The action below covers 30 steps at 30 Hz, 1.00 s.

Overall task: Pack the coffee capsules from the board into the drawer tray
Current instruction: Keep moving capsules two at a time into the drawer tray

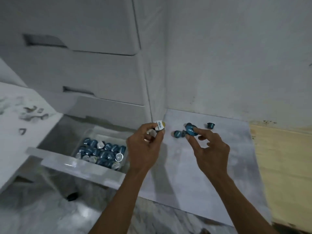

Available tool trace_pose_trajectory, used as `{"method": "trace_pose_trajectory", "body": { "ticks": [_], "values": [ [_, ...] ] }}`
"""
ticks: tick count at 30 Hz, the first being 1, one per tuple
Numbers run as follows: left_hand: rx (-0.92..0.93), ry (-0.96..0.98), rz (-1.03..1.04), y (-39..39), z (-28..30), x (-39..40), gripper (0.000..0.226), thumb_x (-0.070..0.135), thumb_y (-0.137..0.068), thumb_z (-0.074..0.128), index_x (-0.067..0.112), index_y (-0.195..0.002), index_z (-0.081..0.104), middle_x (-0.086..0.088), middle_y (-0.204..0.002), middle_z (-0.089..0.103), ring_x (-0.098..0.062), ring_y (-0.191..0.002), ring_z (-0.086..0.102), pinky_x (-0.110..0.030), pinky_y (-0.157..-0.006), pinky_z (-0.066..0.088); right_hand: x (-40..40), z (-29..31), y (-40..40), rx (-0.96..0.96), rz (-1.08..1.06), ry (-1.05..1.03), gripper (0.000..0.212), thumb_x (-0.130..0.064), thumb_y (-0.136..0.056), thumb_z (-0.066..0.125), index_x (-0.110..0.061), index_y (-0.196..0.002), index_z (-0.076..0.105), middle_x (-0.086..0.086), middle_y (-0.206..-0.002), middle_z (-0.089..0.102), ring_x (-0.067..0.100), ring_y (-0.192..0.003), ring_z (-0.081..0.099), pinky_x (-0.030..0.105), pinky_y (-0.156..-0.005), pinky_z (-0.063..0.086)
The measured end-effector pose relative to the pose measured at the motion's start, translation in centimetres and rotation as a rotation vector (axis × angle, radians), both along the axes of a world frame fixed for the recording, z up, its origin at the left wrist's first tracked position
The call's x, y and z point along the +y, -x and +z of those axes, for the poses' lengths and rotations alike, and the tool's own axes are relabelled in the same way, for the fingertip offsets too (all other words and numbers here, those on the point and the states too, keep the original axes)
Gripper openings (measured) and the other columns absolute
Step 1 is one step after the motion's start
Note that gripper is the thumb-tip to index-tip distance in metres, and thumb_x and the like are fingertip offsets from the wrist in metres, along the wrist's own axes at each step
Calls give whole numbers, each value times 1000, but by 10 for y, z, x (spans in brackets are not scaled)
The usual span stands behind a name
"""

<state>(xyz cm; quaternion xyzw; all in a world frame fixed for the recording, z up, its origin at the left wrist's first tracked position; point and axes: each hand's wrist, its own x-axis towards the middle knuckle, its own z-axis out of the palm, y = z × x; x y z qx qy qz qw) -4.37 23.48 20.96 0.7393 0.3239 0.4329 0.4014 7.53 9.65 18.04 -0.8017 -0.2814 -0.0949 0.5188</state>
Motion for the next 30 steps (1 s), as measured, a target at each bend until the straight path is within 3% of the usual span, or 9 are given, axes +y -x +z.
{"method": "trace_pose_trajectory", "body": {
  "ticks": [3,7,12,16,20,23,27,30],
  "values": [
    [38,-83,-17,67,13,36,15,25,-80,78,24,-94,72,18,-82,71,-6,-62,66,-20,-56,53,30,7,60,20,40,-3,33,-31,-75,82,-18,-104,73,-1,-91,70,11,-76,64,6,-63,42],
    [117,-104,-21,153,18,89,16,27,-81,77,23,-95,71,13,-78,70,-4,-64,65,-10,-54,48,70,10,133,84,123,41,29,-37,-76,80,-28,-102,71,-2,-88,68,6,-75,62,16,-65,48],
    [217,-119,19,212,30,161,17,24,-77,80,26,-91,71,10,-70,69,-4,-67,65,-5,-55,43,119,27,178,109,201,71,26,-33,-76,82,-40,-97,67,-10,-81,65,1,-78,61,5,-63,41],
    [321,-114,45,219,30,218,18,33,-77,80,32,-93,70,11,-60,64,-2,-57,62,-5,-57,39,167,39,175,156,230,76,21,-33,-76,81,-36,-95,71,-21,-80,65,2,-78,61,5,-64,41],
    [427,-110,31,206,8,266,20,33,-75,81,27,-92,73,11,-55,60,4,-54,58,-4,-57,35,214,16,161,165,285,116,18,-31,-79,79,-33,-96,73,-20,-80,69,5,-72,63,10,-61,45],
    [558,-72,-78,196,-12,293,18,31,-75,82,26,-90,73,18,-53,56,8,-49,57,-6,-51,35,240,-15,153,219,286,217,17,-33,-78,79,-30,-95,73,-17,-82,70,6,-70,63,27,-66,55],
    [663,-120,-232,178,-39,326,20,25,-76,81,20,-93,73,17,-67,61,15,-50,56,-3,-49,38,269,-45,143,216,353,334,20,-34,-78,79,-31,-97,72,-7,-79,69,11,-67,63,37,-65,56],
    [708,-136,-323,165,-64,347,21,31,-79,78,19,-96,73,6,-82,72,3,-59,61,-24,-59,54,290,-60,139,250,380,412,21,-30,-80,78,-28,-100,72,-2,-80,67,15,-69,62,37,-67,55]
  ]
}}
